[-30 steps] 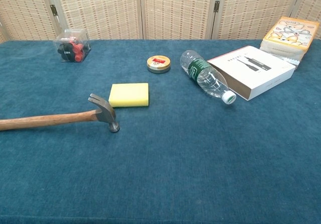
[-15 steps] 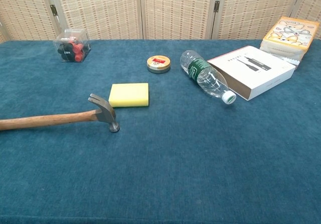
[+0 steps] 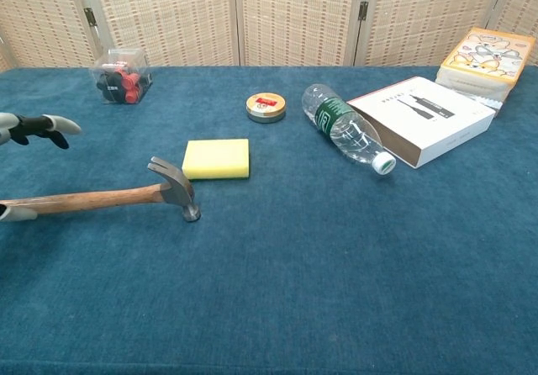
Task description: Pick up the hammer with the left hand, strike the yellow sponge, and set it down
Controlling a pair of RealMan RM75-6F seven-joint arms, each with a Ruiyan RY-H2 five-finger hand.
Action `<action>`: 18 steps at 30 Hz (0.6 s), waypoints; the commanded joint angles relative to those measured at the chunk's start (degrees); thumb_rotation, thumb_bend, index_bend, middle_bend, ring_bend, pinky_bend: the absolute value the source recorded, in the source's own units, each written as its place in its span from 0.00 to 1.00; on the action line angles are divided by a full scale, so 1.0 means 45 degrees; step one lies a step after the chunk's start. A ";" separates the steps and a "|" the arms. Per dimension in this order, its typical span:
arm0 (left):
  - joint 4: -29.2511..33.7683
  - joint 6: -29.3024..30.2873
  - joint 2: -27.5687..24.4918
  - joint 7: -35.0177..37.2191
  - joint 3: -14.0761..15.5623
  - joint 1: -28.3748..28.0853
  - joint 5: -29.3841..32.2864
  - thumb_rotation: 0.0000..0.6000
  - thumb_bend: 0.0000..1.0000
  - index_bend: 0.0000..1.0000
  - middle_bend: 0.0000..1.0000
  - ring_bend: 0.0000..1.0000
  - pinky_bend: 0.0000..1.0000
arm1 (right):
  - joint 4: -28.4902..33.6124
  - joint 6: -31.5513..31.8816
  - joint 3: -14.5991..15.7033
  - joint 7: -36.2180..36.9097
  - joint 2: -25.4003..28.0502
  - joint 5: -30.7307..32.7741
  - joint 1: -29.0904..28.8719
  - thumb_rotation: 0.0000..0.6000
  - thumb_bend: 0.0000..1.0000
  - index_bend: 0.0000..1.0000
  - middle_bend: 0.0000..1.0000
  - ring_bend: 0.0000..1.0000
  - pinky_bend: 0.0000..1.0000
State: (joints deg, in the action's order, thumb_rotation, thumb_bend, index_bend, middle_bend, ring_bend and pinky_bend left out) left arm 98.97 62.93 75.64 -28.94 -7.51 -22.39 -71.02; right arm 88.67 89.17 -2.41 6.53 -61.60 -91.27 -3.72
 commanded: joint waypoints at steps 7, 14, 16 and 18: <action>-0.0552 -0.0809 0.1014 -0.0752 -0.0048 -0.0935 0.1585 1.00 0.33 0.18 0.22 0.16 0.23 | -0.0091 -0.0087 0.0015 0.0062 -0.0017 0.0082 0.0023 1.00 0.20 0.12 0.23 0.14 0.20; -0.0722 -0.1142 0.1355 -0.1239 -0.0006 -0.1415 0.2522 1.00 0.39 0.19 0.22 0.16 0.23 | -0.0153 -0.0134 -0.0004 0.0099 -0.0043 0.0154 0.0027 1.00 0.20 0.12 0.23 0.14 0.20; -0.0657 -0.1136 0.1389 -0.1445 0.0075 -0.1533 0.2728 1.00 0.40 0.19 0.22 0.16 0.23 | -0.0161 -0.0154 -0.0007 0.0101 -0.0035 0.0179 0.0031 1.00 0.20 0.12 0.23 0.14 0.20; -0.0579 -0.1086 0.1421 -0.1541 0.0146 -0.1618 0.2836 1.00 0.41 0.19 0.23 0.16 0.23 | -0.0165 -0.0153 -0.0015 0.0107 -0.0033 0.0191 0.0035 1.00 0.20 0.12 0.23 0.14 0.20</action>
State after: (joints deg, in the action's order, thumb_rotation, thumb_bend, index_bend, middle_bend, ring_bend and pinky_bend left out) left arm 96.19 57.99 81.89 -35.68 -7.04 -29.46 -58.47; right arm 87.93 88.48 -2.47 7.00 -61.74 -90.41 -3.57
